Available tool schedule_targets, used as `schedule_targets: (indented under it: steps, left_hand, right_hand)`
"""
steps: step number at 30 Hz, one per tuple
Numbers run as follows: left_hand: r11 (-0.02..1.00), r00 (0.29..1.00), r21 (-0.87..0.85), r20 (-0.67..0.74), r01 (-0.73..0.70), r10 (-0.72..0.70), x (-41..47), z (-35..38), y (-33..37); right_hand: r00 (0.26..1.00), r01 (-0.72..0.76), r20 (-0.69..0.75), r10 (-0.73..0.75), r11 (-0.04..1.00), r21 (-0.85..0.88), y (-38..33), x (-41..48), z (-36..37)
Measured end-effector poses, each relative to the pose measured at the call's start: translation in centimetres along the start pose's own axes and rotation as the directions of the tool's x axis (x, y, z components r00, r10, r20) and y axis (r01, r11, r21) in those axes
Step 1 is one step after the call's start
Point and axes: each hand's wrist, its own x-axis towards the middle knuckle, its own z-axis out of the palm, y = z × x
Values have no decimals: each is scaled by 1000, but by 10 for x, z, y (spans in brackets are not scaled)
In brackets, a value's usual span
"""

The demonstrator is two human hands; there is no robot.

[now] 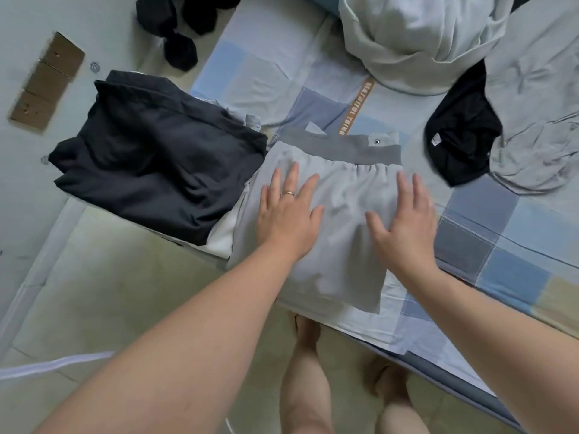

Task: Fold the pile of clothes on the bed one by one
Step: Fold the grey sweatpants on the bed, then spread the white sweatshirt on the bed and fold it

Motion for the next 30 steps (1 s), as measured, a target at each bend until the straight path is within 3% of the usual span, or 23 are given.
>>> schedule_targets:
  steps: [2, 3, 6, 12, 16, 22, 25, 30]
  left_hand:
    - [1000, 998, 22, 66, -6, 4, 9, 15, -10]
    - [999, 996, 36, 89, -9, 6, 13, 23, -16]
    - [997, 995, 69, 96, -39, 32, 21, 48, -33]
    - [993, 998, 102, -37, -55, 59, 30, 90, -44]
    - [992, 999, 120, 32, -38, 35, 32, 84, -41]
    - [993, 932, 17, 343, 117, -116, 17, 3, -8]
    - [981, 949, -79, 279, 177, -148, -7, -48, 25]
    - [968, 984, -199, 127, 151, -127, -55, -111, 95]
  right_hand:
    - [971, 240, 55, -234, 952, -189, -7, -2, 11]
    - [955, 290, 133, -265, 924, -248, -7, 1, 20]
    - [931, 299, 314, -186, 883, -363, 0, 18, 53]
    - [933, 300, 323, -160, 842, -449, 27, 42, 102]
    - [911, 290, 398, -106, 852, -435, 23, 46, 95]
    - [778, 303, 627, -35, 895, -327, -15, 39, 7]
    - [808, 255, 588, -33, 919, -299, -29, 18, -60]
    - [897, 198, 439, -51, 934, -297, -28, -22, -166]
